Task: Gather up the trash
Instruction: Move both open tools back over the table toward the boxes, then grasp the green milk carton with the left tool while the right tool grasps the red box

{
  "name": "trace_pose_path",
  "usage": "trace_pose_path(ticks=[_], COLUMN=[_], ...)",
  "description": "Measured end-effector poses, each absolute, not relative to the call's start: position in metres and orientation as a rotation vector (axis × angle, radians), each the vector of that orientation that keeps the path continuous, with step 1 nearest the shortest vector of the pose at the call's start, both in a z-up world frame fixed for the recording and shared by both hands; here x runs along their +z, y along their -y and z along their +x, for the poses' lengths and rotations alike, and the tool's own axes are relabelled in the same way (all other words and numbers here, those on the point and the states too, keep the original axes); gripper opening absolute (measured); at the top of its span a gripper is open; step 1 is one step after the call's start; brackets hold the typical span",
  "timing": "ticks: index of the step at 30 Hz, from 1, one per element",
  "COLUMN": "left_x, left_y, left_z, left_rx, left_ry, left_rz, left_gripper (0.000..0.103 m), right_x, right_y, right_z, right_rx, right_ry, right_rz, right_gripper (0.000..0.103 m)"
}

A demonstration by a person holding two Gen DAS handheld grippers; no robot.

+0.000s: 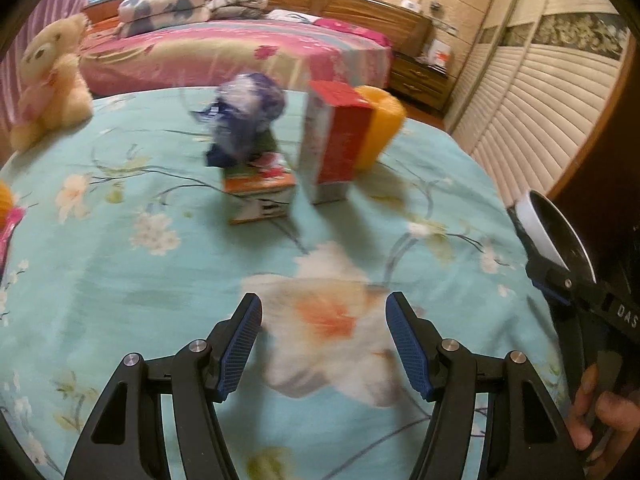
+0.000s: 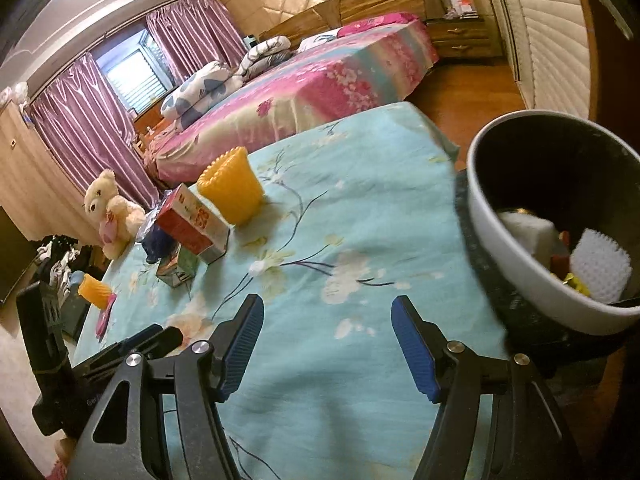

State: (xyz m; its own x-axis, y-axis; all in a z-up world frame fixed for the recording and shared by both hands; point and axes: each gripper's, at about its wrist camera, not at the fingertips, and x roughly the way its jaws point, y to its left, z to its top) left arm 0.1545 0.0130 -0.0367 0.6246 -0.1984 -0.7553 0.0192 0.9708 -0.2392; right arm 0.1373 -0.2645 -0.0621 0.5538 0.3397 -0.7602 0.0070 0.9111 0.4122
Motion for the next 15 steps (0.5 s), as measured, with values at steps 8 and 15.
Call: trace_pose_path(ticks=[8,15], left_x=[-0.036,-0.034], left_y=[-0.039,-0.049], left_z=[0.163,0.188], left_rx=[-0.067,-0.05], left_ry=[-0.889,-0.879], left_rz=[-0.231,-0.24], left_gripper=[0.064,0.064], right_x=[-0.068,-0.071], right_y=[0.245,0.237], right_z=[0.143,0.15], right_rx=[0.231,0.24], right_ry=[-0.986,-0.996], right_rz=[0.375,0.37], right_gripper=[0.068,0.068])
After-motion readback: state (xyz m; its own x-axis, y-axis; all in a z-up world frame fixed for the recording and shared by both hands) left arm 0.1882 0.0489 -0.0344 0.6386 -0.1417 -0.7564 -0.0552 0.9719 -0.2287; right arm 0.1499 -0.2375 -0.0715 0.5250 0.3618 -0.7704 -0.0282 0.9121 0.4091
